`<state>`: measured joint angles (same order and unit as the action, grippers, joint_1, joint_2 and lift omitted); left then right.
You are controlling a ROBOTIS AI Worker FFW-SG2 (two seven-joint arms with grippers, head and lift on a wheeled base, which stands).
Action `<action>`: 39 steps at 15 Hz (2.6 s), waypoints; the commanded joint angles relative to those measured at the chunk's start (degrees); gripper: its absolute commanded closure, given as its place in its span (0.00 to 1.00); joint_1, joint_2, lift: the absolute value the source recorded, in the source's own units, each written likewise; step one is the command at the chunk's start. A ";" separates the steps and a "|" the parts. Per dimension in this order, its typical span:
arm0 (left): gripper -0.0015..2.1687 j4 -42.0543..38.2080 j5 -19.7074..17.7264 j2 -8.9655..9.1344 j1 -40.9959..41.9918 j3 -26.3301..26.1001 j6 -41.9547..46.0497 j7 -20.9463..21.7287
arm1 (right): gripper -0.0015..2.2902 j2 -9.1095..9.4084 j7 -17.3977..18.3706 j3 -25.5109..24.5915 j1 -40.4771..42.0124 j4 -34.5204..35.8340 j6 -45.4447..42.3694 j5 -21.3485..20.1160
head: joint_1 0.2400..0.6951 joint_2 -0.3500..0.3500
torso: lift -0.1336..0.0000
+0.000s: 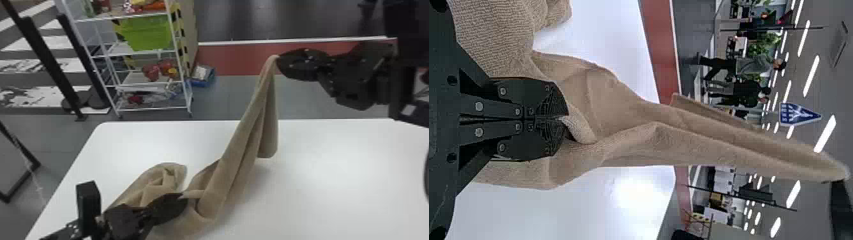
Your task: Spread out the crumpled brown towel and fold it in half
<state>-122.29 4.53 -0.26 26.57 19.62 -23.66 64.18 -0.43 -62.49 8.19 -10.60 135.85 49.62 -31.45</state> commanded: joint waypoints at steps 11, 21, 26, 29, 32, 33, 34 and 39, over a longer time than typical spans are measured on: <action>0.01 6.45 9.62 0.41 -13.48 6.22 -18.14 -1.34 | 0.62 -3.70 -0.88 -1.33 11.48 3.19 -6.59 0.25 | 1.00 0.80 | 0.09; 0.03 2.93 9.10 0.41 -10.05 16.33 -9.35 7.01 | 0.62 -3.70 -1.06 -1.25 13.15 2.57 -8.35 0.69 | 1.00 1.00 | 0.09; 0.03 4.60 17.62 -0.27 -10.66 15.45 -4.60 11.23 | 0.62 -4.41 -1.24 -4.41 12.71 1.34 -9.93 0.78 | 1.00 0.99 | 0.09; 0.03 4.60 20.70 -0.09 -10.05 15.01 0.67 12.55 | 0.62 -5.11 -1.32 -6.26 12.18 0.11 -10.64 1.13 | 1.00 0.97 | 0.09; 0.04 6.27 21.93 -0.53 -11.28 17.03 2.43 11.14 | 0.62 -5.46 -1.41 -7.93 11.83 0.02 -11.16 1.04 | 1.00 0.94 | 0.09; 0.04 7.50 21.75 -0.44 -11.81 18.35 4.01 10.79 | 0.62 -5.90 -1.41 -8.36 11.65 0.02 -10.99 0.95 | 1.00 0.94 | 0.09; 0.04 9.26 20.87 -0.53 -12.60 19.85 5.77 10.44 | 0.62 -5.99 -1.41 -8.80 11.30 -0.33 -10.99 0.95 | 1.00 0.94 | 0.09; 0.09 15.76 18.77 -2.82 -14.09 25.65 17.72 11.84 | 0.62 -5.90 -1.41 -8.36 11.12 -0.50 -9.93 1.04 | 1.00 0.97 | 0.09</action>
<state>-107.30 23.24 -2.22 12.29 43.78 -8.35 74.99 -6.34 -63.90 -0.39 0.29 135.12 39.27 -30.54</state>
